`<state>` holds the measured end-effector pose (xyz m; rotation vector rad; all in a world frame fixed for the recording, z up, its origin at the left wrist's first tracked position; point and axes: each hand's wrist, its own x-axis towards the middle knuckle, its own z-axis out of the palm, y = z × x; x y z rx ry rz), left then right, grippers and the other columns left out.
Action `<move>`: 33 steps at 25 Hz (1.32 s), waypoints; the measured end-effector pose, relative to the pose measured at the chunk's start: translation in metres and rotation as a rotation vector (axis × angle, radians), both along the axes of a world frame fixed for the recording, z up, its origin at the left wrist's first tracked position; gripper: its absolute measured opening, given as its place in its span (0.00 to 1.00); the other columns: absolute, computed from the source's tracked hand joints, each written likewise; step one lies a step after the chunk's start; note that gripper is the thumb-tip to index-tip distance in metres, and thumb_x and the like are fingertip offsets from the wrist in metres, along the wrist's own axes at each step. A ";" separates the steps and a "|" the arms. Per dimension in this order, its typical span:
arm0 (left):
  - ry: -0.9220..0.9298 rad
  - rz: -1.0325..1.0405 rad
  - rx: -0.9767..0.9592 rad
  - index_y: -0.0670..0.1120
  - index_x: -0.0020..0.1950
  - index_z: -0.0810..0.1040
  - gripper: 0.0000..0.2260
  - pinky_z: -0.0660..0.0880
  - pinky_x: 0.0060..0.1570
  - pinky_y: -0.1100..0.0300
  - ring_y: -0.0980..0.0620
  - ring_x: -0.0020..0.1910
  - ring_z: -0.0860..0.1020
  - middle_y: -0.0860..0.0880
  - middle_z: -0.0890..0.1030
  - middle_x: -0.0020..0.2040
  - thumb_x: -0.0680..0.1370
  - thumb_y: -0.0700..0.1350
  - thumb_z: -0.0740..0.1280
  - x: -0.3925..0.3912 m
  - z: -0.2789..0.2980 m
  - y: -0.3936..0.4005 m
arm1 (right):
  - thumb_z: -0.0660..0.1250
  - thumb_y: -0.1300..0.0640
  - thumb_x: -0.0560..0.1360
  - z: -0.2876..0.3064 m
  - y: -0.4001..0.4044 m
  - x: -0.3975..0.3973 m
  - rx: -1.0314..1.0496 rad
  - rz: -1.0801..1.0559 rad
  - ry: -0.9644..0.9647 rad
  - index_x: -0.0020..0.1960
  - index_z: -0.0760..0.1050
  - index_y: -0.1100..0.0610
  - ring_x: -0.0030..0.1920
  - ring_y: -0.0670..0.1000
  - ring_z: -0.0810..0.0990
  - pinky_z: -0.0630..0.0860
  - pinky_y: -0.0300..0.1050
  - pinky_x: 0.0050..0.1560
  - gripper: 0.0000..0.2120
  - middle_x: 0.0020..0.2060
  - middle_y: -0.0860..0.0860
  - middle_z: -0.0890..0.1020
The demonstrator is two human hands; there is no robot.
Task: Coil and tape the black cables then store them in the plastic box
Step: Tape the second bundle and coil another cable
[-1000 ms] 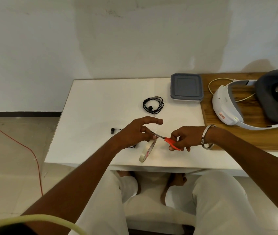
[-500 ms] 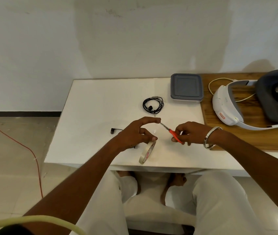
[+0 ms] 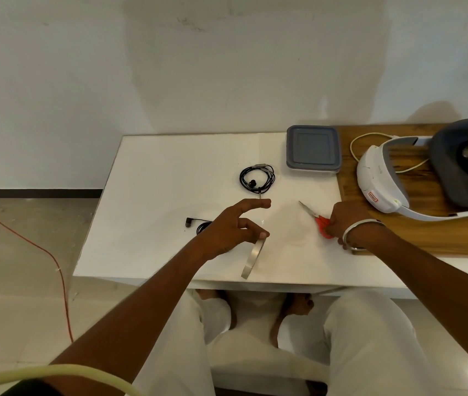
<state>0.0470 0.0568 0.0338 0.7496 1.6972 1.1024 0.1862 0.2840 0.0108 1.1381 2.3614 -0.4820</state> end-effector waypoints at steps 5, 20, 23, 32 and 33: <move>-0.024 0.030 0.026 0.53 0.69 0.70 0.25 0.74 0.57 0.63 0.53 0.49 0.83 0.52 0.85 0.46 0.75 0.38 0.70 0.006 0.000 0.002 | 0.68 0.52 0.74 0.002 -0.008 -0.003 -0.070 0.001 0.163 0.51 0.75 0.61 0.42 0.55 0.80 0.77 0.46 0.45 0.13 0.43 0.57 0.82; -0.090 0.359 -0.007 0.51 0.65 0.73 0.20 0.79 0.55 0.49 0.52 0.49 0.83 0.54 0.74 0.66 0.77 0.32 0.61 0.013 -0.012 0.029 | 0.67 0.55 0.75 0.001 -0.021 -0.009 -0.291 0.195 0.442 0.53 0.75 0.56 0.37 0.44 0.80 0.77 0.38 0.40 0.08 0.43 0.52 0.84; -0.016 0.380 -0.067 0.51 0.65 0.73 0.22 0.79 0.50 0.53 0.52 0.45 0.83 0.55 0.73 0.67 0.76 0.30 0.60 0.012 -0.020 0.022 | 0.67 0.53 0.75 -0.002 -0.001 -0.005 -0.173 0.044 0.405 0.51 0.73 0.56 0.36 0.50 0.80 0.76 0.39 0.35 0.08 0.40 0.53 0.82; -0.079 0.329 0.039 0.53 0.68 0.72 0.23 0.76 0.40 0.59 0.50 0.39 0.80 0.53 0.78 0.62 0.78 0.33 0.61 0.012 -0.014 0.013 | 0.65 0.51 0.76 -0.003 -0.005 -0.011 0.200 0.017 0.348 0.61 0.71 0.60 0.52 0.57 0.78 0.75 0.47 0.54 0.18 0.57 0.58 0.76; -0.073 0.337 0.048 0.53 0.69 0.71 0.23 0.76 0.39 0.58 0.50 0.39 0.80 0.52 0.78 0.61 0.78 0.33 0.61 0.012 -0.013 0.013 | 0.65 0.53 0.76 -0.001 -0.012 -0.015 0.170 0.041 0.443 0.61 0.71 0.59 0.52 0.56 0.78 0.73 0.44 0.52 0.17 0.58 0.57 0.75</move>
